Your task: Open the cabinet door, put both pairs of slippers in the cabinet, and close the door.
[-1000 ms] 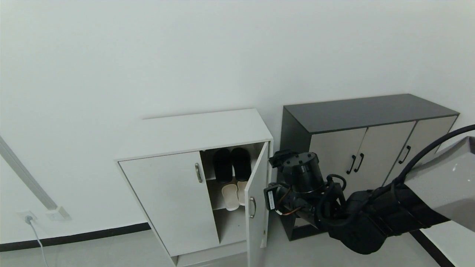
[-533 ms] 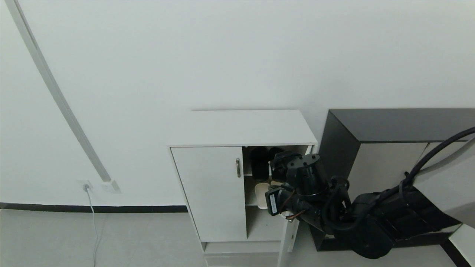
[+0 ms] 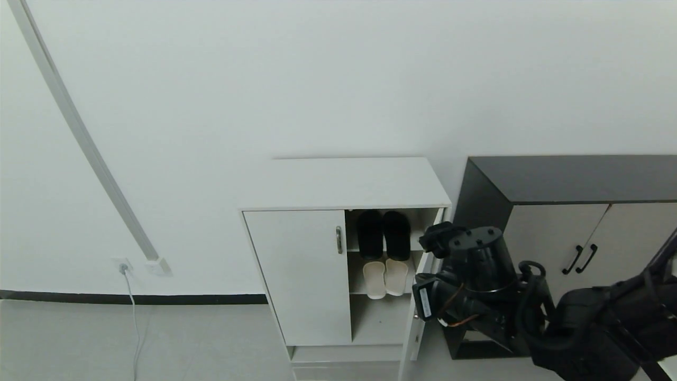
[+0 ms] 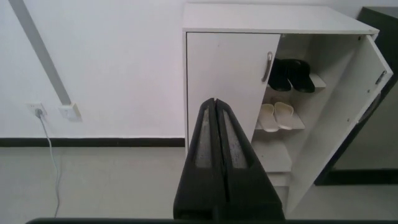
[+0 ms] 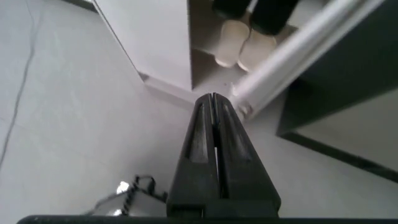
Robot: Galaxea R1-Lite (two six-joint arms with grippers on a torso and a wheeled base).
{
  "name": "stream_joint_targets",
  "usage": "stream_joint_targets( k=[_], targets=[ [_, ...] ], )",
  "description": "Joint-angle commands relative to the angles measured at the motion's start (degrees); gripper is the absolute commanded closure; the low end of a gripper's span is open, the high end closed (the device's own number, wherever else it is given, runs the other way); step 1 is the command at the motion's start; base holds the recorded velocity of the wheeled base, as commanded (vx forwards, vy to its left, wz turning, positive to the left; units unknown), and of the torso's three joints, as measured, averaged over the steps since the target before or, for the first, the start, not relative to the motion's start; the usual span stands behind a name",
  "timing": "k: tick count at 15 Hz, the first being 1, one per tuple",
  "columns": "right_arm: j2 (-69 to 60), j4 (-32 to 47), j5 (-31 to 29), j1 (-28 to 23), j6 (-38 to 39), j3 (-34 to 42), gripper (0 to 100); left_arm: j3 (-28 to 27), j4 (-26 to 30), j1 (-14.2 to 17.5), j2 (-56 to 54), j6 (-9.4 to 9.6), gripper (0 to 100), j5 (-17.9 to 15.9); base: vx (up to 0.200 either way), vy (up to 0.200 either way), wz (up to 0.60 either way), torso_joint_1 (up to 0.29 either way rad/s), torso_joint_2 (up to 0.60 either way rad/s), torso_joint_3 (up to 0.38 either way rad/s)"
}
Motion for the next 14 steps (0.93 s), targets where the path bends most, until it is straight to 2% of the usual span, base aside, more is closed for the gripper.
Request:
stream_joint_targets(
  k=[1, 2, 5, 9, 14],
  targets=[
    [-5.25, -0.08, 0.01, -1.40, -0.75, 7.44, 100, 0.00, -0.01, 0.04, 0.07, -0.10, 100, -0.03, 0.200, 0.000, 0.00, -0.012, -0.01, 0.007],
    [-6.04, -0.08, 0.01, -1.92, -0.75, 9.82, 100, 0.00, -0.01, 0.04, 0.07, -0.01, 100, -0.03, 0.200, 0.000, 0.00, -0.012, -0.01, 0.007],
    [-4.90, -0.08, 0.28, -4.21, -1.28, 13.42, 100, 0.00, -0.01, 0.04, 0.07, -0.01, 100, -0.03, 0.000, 0.000, 0.00, 0.000, 0.00, 0.000],
    [3.10, -4.65, 0.80, -5.09, -1.28, 9.11, 100, 0.00, -0.01, 0.04, 0.07, -0.19, 100, 0.06, 0.000, 0.000, 0.00, 0.000, 0.00, 0.000],
    [11.45, -6.32, 2.12, -5.88, -1.11, 1.91, 100, 0.00, -0.01, 0.04, 0.07, -0.27, 100, 0.14, 0.000, 0.000, 0.00, 0.000, 0.00, 0.000]
  ],
)
